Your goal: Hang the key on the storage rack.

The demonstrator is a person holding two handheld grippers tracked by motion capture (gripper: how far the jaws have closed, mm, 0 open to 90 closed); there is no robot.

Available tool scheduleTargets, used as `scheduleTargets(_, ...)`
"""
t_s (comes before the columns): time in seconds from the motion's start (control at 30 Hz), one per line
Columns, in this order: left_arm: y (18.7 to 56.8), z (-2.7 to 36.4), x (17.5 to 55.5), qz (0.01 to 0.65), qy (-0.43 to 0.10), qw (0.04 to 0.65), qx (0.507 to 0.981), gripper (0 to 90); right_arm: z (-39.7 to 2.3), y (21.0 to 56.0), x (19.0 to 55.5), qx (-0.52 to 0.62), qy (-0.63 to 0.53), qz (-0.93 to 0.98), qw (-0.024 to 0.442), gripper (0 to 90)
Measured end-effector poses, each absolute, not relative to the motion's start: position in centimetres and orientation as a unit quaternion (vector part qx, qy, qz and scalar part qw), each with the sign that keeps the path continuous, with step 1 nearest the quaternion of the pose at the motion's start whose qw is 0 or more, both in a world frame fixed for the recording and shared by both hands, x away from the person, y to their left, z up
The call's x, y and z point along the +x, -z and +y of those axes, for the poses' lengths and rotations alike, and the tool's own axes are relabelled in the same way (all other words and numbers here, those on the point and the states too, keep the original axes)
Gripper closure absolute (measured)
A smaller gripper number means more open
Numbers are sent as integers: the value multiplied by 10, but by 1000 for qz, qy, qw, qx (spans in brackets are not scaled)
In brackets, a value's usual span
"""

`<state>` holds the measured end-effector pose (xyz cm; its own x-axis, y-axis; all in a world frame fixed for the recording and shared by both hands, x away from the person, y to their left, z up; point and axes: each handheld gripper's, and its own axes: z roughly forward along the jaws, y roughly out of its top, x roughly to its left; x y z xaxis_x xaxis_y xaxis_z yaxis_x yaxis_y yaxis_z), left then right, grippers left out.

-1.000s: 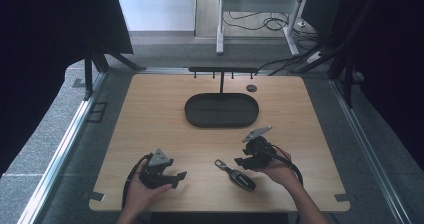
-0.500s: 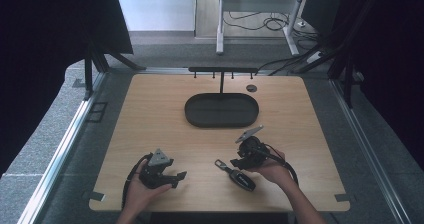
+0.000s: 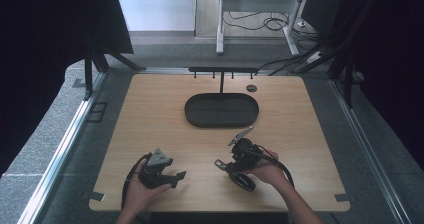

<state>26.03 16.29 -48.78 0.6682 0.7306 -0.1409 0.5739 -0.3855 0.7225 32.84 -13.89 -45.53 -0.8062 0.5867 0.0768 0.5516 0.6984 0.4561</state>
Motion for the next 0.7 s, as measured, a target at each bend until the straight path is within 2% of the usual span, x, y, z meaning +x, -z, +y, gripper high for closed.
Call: scheduleTargets(0.7,489,162,261,393,-97,388,828,303,-122,466,333,306,-194,932,16,558)
